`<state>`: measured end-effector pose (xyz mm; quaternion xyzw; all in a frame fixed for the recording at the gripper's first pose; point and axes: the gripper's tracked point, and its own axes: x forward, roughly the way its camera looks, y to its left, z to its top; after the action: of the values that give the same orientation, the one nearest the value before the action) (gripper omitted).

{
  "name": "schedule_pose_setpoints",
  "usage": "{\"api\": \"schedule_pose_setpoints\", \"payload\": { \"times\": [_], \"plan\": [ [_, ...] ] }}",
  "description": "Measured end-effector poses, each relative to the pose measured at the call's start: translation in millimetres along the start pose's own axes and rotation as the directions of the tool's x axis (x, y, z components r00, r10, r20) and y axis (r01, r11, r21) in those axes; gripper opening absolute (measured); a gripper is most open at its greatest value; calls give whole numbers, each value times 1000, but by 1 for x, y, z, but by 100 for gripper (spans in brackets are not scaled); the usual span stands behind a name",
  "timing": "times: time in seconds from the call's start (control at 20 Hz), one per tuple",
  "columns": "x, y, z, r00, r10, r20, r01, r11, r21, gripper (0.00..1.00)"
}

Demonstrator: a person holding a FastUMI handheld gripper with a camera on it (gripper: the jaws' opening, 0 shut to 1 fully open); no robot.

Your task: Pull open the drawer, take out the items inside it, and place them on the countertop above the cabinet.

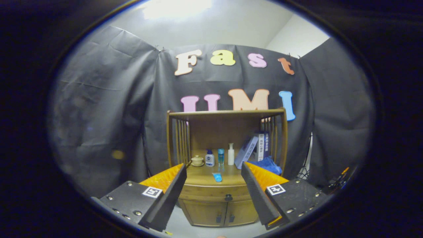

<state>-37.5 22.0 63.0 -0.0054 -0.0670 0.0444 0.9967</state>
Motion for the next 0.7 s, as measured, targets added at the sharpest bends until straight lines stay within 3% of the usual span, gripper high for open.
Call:
{"api": "schedule_pose_setpoints", "payload": {
  "times": [0.7],
  "plan": [
    [1,0,-49,998,-13,-54,14,1000,26,99]
  ]
}}
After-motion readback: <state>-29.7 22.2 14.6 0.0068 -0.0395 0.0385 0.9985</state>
